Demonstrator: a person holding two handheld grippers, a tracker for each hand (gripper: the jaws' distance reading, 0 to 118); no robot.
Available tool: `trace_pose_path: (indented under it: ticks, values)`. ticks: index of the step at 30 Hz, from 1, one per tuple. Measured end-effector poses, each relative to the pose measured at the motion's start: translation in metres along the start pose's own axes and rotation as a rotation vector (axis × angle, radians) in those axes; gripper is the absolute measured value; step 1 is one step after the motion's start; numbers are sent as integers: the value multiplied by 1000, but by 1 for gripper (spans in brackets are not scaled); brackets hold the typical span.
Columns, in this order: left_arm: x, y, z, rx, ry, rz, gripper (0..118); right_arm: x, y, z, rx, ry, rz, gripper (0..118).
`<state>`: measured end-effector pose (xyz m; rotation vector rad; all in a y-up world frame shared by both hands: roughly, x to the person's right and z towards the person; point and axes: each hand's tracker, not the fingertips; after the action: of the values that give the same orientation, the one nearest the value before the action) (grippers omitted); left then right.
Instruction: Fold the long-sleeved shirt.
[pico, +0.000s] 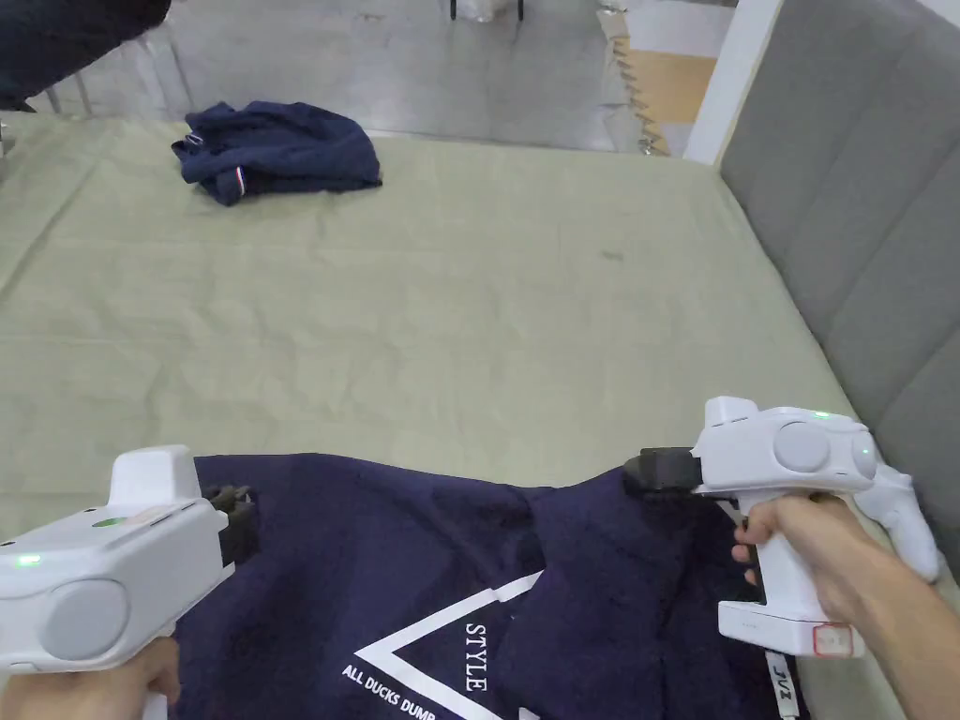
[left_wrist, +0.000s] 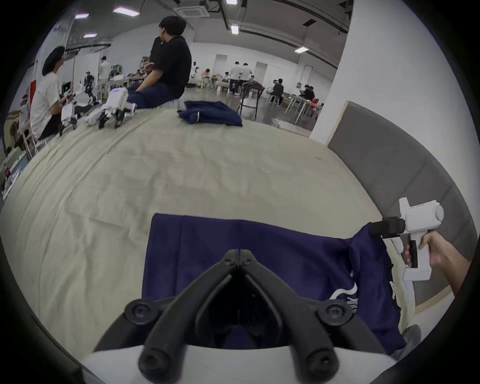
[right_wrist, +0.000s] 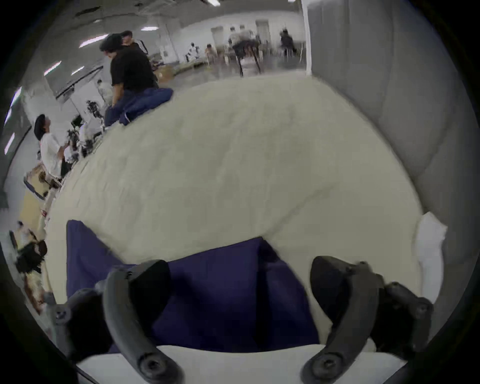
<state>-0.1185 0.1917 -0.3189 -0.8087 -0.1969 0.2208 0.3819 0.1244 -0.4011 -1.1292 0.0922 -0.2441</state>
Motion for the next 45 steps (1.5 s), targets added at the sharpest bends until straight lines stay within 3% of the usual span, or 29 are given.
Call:
trace_pose_path:
  ticks: [1,2,3,4,5,7,8,12,13,14,15,16,18,20,23,28,33,35,40,43,45]
  values:
    - [-8,0,-4,-29,-20,26,14,5,-1,-7,-48,16,-22,76]
    - [-19,2,-7,-42,-21,38,21,9,-4,-3,7,-14,-31,71]
    - [-28,4,-9,-40,-2,47,26,-4,-7,13,50,37,-26,64]
    - [-37,9,-12,-43,23,48,34,-4,-8,19,33,58,-26,44]
    - [-46,16,-15,-50,31,50,58,-4,-9,24,25,76,-13,12]
    - [-62,32,-27,-71,65,50,103,2,-4,23,28,101,7,12]
    - [-69,39,-34,-83,71,57,110,-1,-3,24,28,87,60,12]
    - [-97,74,-18,-186,41,63,109,-5,-6,18,48,65,35,12]
    - [-103,69,-76,-254,64,66,103,-3,-6,18,51,65,31,12]
    - [-110,63,-114,-324,58,80,71,0,-5,18,53,69,18,12]
    - [-112,62,-121,-350,48,93,29,0,-7,17,60,70,6,12]
    - [-115,59,-127,-341,42,117,11,0,-8,18,65,71,3,12]
    - [-78,57,-85,-235,-44,28,10,-2,-5,22,72,65,21,12]
    - [-68,58,-77,-238,25,-32,9,-9,-6,28,102,37,69,12]
    - [-83,73,-64,-168,15,76,8,-19,-6,45,182,36,78,12]
    - [-78,89,-15,-60,39,-27,8,-45,-13,90,330,46,113,11]
    - [-69,61,61,59,18,-62,8,-67,-66,154,504,12,190,11]
    - [-67,41,93,79,-7,-72,8,-70,-100,179,539,27,182,11]
    - [-68,-31,159,48,-86,-91,8,-59,-186,222,530,24,222,11]
    - [-69,-83,177,-72,-99,-154,8,-50,-235,231,414,24,218,11]
    - [-71,-113,175,-168,-64,-200,8,-41,-262,225,314,-28,225,11]
